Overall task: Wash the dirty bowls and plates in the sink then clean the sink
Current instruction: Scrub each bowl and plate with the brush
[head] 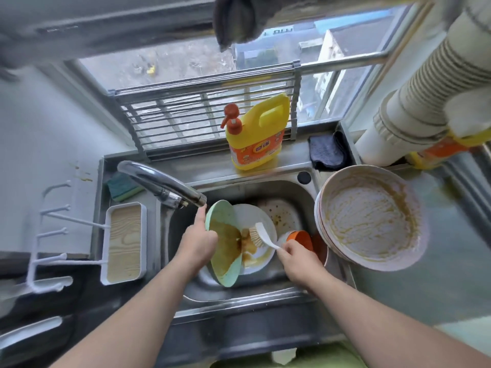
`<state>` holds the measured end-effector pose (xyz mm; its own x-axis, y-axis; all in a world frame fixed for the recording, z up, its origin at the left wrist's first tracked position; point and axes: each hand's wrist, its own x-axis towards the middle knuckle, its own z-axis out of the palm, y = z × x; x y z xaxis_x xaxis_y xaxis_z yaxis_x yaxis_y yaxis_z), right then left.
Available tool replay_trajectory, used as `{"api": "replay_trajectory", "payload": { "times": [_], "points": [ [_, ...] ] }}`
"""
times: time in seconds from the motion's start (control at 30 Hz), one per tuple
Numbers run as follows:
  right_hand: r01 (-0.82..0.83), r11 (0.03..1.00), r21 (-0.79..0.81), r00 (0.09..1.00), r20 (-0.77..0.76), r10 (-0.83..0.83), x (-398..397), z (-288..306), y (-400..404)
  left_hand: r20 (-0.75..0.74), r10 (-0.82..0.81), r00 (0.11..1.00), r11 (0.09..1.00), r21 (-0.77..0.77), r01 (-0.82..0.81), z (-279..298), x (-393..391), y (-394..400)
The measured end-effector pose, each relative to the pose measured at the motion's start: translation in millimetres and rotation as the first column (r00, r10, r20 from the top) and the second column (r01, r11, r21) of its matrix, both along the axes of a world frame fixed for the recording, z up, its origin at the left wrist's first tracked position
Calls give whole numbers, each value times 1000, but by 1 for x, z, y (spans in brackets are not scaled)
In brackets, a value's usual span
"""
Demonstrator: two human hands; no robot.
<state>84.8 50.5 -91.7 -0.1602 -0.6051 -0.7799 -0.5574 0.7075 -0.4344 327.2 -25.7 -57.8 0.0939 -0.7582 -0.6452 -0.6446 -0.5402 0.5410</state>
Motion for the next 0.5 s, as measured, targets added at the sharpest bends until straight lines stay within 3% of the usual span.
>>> {"api": "replay_trajectory", "payload": {
  "times": [0.1,0.17,0.23,0.3,0.37,0.5],
  "points": [
    [65,998,-20,998,20,-64,5,13,2,65,-50,997,999,-10,51,14,-2,1],
    [93,994,-57,987,139,-84,10,22,0,46,-18,999,1000,0,18,17,-1,0],
    [105,991,-85,943,326,-72,17,34,1,-49,90,995,996,19,-89,18,2,-2],
    [18,993,-119,910,413,33,26,45,1,-189,241,952,970,37,-239,9,7,-1],
    [-111,968,-225,933,312,180,40,47,-1,-294,394,871,918,85,-387,5,6,3],
    [-210,910,-357,959,105,263,66,46,-11,-396,548,736,832,170,-528,8,-5,22]
  ]
}}
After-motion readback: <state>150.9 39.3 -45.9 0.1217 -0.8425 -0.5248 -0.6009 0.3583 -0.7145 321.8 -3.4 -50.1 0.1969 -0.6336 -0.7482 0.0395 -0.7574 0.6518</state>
